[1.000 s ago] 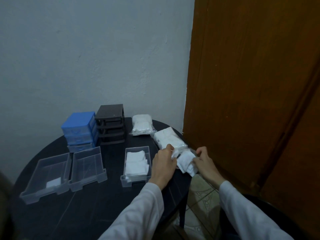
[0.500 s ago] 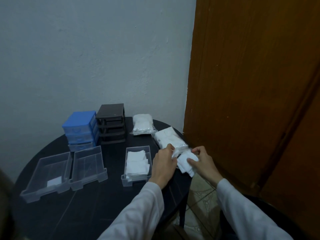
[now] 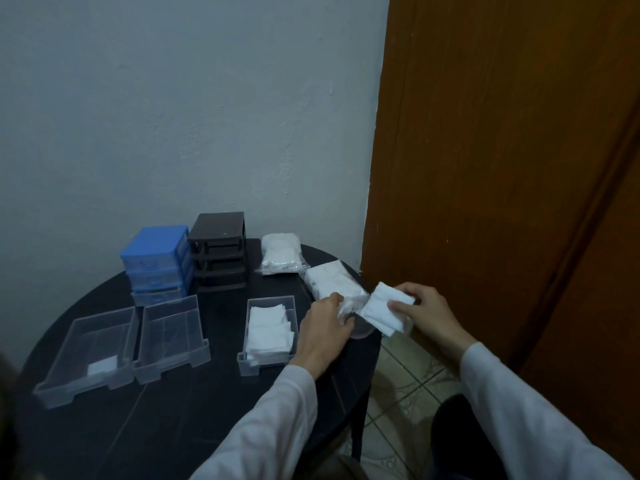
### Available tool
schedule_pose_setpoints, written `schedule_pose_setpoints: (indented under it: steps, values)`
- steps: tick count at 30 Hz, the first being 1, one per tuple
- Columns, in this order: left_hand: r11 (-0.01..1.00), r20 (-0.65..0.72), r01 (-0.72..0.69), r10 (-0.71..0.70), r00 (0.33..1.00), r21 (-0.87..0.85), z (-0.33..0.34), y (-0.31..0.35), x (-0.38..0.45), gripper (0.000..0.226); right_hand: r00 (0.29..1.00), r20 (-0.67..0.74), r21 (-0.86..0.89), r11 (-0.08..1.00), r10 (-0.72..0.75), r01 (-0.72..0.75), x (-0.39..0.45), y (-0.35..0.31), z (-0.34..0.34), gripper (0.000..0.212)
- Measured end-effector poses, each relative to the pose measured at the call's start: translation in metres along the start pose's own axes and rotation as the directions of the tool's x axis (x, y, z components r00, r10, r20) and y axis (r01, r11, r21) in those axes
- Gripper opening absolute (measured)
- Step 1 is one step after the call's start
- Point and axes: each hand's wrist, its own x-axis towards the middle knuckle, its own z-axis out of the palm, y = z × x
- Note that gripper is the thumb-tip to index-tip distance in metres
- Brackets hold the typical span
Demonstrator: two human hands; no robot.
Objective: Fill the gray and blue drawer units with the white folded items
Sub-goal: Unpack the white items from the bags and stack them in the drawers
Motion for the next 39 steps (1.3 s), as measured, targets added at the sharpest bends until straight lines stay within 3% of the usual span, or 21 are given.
schedule_pose_setpoints:
  steps: [4, 10, 15, 23, 30, 39]
  values:
    - [0.999, -0.011, 0.006, -0.007, 1.000, -0.053, -0.016, -0.003, -0.001, 0.042, 0.997, 0.000, 0.018, 0.997, -0.081, 0.080, 0.006, -0.018, 0.003, 0.017]
    - [0.987, -0.155, -0.002, -0.023, 0.988, -0.160, -0.060, -0.032, -0.003, 0.029, 0.992, 0.036, 0.045, 0.992, -0.118, 0.116, 0.020, -0.046, 0.032, 0.028]
    - [0.983, -0.207, 0.099, -0.130, 0.970, -0.156, -0.079, -0.067, -0.009, 0.032, 0.974, 0.085, 0.046, 0.977, -0.211, 0.207, 0.029, -0.066, 0.063, 0.027]
    - [0.923, -0.198, 0.216, -0.288, 0.937, -0.319, -0.071, -0.090, -0.018, 0.043, 0.952, 0.191, -0.001, 0.970, -0.239, 0.244, 0.049, -0.082, 0.104, 0.025]
    - [0.794, -0.070, 0.298, -0.391, 0.918, -0.531, -0.062, -0.100, -0.024, 0.047, 0.894, 0.334, -0.147, 0.920, -0.299, 0.363, 0.062, -0.088, 0.141, 0.025]
    - [0.682, -0.015, 0.322, -0.438, 0.899, -0.657, -0.056, -0.110, -0.021, 0.045, 0.866, 0.457, -0.176, 0.934, -0.203, 0.311, 0.070, -0.079, 0.158, 0.019]
